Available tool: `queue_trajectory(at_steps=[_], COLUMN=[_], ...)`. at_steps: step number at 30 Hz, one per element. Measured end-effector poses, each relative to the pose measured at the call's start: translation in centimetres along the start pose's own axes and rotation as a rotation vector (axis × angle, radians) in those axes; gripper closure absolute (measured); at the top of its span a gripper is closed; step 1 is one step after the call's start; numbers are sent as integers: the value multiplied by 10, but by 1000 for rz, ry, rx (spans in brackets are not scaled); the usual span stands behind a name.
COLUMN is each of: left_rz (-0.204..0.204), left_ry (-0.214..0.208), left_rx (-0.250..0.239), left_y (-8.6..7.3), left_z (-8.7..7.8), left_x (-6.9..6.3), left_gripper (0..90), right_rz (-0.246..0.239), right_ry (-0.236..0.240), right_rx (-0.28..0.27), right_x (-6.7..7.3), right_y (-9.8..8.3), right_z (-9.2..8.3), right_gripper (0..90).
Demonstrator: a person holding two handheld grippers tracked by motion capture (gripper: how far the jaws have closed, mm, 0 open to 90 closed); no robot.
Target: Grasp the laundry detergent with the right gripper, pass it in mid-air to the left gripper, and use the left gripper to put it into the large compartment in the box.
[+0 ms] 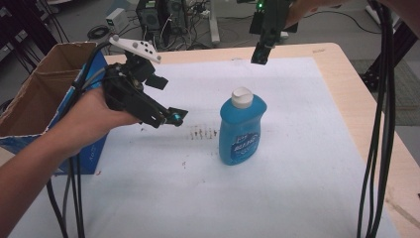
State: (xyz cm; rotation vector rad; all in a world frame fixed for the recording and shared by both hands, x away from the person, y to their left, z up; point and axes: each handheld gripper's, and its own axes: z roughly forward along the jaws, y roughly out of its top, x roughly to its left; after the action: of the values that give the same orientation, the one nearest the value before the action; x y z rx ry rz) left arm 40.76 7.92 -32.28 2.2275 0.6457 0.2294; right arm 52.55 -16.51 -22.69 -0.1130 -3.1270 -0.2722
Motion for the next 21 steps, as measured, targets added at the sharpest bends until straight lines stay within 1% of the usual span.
queue_trajectory(at_steps=[4, 7, 8, 9, 13, 18, 19, 20, 21], left_rz=[-17, -8, 2, 1, -1, -8, -8, -15, -16], left_ry=[-9, -19, -18, -20, -36, -43, -43, -56, -60], left_rx=[-40, -52, -52, -59, -108, -129, -129, -143, -143], left_y=[-6, -9, -9, -10, -13, -19, -19, -21, -21], left_z=[1, 2, 3, 3, 6, 12, 12, 13, 14], left_x=[-4, -8, -9, -11, -18, -27, -27, -29, -31], left_gripper=[17, 17, 16, 16, 17, 17, 16, 16, 16], right_rz=[3, 1, 1, 2, 0, 3, 3, 2, -1], right_ry=[-2, -2, -2, -2, -1, -3, -3, -3, -4], right_rx=[-2, 0, -1, -2, -2, -4, -4, -4, -1], right_x=[1, 0, 0, 1, 0, 0, 0, 0, 0], right_y=[-2, -2, -2, -2, -2, -3, -3, -3, -3], right_z=[1, 1, 1, 1, 1, 1, 1, 1, 1], right_gripper=[25, 25, 25, 25, 25, 25, 25, 25, 25])
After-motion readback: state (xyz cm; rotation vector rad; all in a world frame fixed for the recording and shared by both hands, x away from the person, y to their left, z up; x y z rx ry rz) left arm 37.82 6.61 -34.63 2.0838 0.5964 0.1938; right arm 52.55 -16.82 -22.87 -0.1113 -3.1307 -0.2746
